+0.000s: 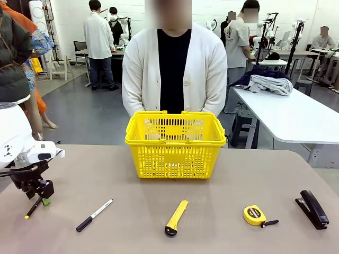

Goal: Place the items the person wants into the basket.
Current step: Pick up the item the person points to and place it in the Market Basket.

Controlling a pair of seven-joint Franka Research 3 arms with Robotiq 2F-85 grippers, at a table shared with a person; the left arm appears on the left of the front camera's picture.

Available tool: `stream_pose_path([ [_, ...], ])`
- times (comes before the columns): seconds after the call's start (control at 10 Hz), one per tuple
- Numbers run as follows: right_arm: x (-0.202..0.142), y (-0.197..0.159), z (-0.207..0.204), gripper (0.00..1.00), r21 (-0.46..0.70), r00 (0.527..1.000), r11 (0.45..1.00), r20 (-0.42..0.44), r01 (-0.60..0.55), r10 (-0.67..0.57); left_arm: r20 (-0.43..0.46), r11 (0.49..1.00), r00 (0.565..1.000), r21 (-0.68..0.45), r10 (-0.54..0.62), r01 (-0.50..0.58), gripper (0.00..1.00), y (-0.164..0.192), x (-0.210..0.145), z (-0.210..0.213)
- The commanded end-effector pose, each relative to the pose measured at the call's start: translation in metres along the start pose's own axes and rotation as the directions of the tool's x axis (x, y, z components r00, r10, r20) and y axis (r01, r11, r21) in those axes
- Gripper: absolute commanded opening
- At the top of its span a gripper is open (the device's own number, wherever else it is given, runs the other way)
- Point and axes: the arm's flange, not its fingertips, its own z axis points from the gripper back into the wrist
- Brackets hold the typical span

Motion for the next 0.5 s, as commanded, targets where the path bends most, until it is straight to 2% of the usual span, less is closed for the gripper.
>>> stream_pose_path([
  [0.0, 0.0012, 0.0000, 0.0001, 1.00, 0.015, 1.000, 1.000, 0.018, -0.016, 0.015, -0.004, 1.000, 1.000, 0.016, 0.026, -0.026, 0.00, -0.0053, -0.0099, -0.0043],
  [0.1, 0.0012, 0.0000, 0.0001, 1.00, 0.015, 1.000, 1.000, 0.018, -0.016, 0.015, -0.005, 0.999, 1.000, 0.015, 0.030, -0.030, 0.00, -0.0052, -0.0095, -0.0044],
  [0.2, 0.0012, 0.0000, 0.0001, 1.00, 0.015, 1.000, 1.000, 0.018, -0.016, 0.015, -0.009, 0.999, 0.999, 0.016, 0.032, -0.032, 0.13, -0.0050, -0.0089, -0.0047],
  [0.3, 0.0012, 0.0000, 0.0001, 1.00, 0.015, 1.000, 1.000, 0.018, -0.016, 0.015, -0.016, 0.999, 0.999, 0.014, 0.030, -0.030, 0.05, -0.0052, -0.0086, -0.0056],
  [0.4, 0.0012, 0.0000, 0.0001, 1.00, 0.015, 1.000, 1.000, 0.018, -0.016, 0.015, -0.024, 1.000, 0.999, 0.011, 0.027, -0.027, 0.00, -0.0053, -0.0080, -0.0075],
])
